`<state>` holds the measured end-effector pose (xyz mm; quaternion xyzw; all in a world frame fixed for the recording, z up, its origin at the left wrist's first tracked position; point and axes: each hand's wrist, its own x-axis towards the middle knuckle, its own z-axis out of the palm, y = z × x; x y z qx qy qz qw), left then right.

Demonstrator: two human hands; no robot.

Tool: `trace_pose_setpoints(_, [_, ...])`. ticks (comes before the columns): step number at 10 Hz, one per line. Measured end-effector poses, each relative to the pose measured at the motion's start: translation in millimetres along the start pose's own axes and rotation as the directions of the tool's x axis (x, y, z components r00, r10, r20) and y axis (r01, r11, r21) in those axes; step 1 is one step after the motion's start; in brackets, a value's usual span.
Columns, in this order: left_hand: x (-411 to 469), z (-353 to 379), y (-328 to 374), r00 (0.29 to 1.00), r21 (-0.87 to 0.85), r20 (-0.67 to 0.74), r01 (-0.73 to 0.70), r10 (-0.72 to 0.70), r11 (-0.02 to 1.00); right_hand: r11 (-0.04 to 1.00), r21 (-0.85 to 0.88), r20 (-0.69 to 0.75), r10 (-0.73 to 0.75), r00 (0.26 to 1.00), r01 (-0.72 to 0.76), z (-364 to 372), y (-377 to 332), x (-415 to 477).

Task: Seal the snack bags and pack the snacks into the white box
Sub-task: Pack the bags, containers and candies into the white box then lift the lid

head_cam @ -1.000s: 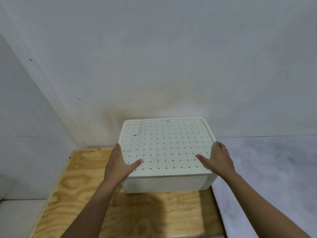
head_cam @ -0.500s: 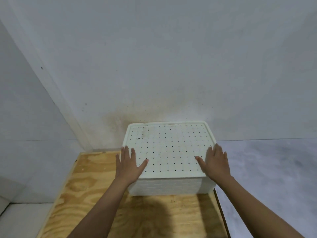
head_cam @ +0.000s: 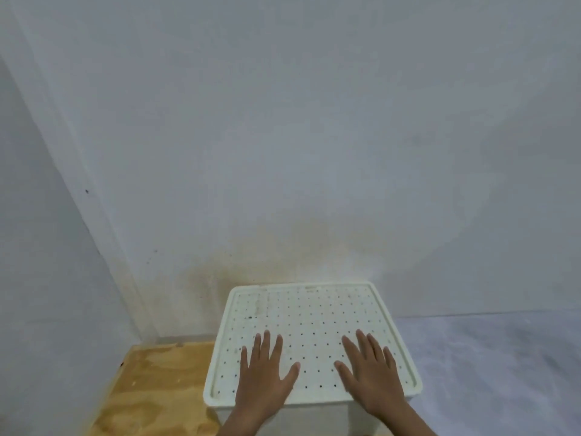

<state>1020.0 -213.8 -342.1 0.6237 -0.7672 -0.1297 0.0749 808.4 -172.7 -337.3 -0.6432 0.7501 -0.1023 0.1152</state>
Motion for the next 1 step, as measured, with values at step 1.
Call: trace_pose_setpoints(1, [5.5,26.2,-7.1,0.974,0.065,-0.189,-0.117,0.127,0.991,0.998,-0.016,-0.195,-0.055,0.979,0.053,10.3,-2.4,0.8])
